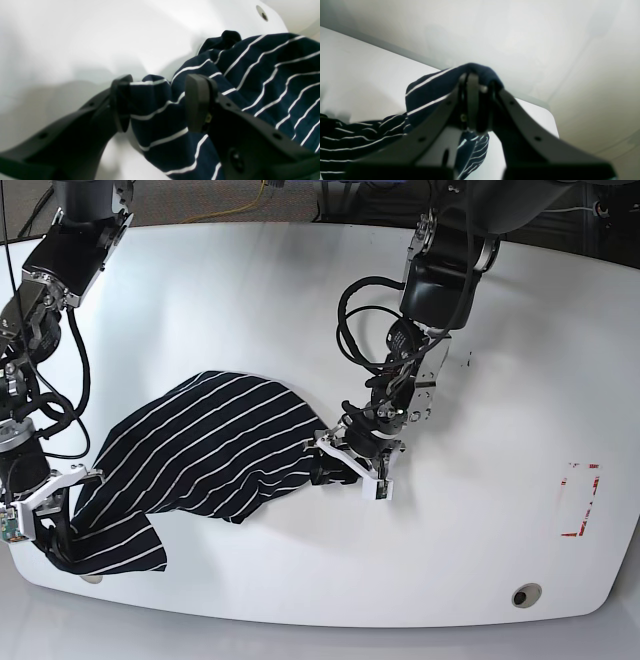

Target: Layout the t-shirt on the table in an organized manner, then fold the t-shirt properly

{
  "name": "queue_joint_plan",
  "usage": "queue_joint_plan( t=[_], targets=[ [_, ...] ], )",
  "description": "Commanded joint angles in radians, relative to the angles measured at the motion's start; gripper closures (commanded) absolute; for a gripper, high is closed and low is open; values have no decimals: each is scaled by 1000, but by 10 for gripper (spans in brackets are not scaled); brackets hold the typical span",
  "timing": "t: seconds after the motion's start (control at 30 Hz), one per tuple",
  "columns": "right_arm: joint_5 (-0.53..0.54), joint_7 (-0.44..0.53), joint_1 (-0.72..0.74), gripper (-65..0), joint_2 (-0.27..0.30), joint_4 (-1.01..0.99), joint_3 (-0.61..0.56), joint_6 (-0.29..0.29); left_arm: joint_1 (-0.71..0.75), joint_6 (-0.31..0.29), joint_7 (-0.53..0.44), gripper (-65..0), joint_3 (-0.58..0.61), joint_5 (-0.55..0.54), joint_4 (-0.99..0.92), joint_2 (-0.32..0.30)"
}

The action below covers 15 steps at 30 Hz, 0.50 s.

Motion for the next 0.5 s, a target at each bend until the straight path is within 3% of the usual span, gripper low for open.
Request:
queue_joint_plan(
  t=[0.0, 0.23, 0.47],
  targets=[
    [7, 35, 23, 0, 18, 16, 5, -5, -45, -6, -22, -263, -1, -7, -8, 10],
    [7, 35, 23, 0, 18, 16, 5, -5, -76, -10, -22, -145, 2, -8, -89, 10],
    [7, 35, 23, 0, 18, 16, 7, -5, -85, -11, -22, -141, 3, -8, -109, 10]
  ],
)
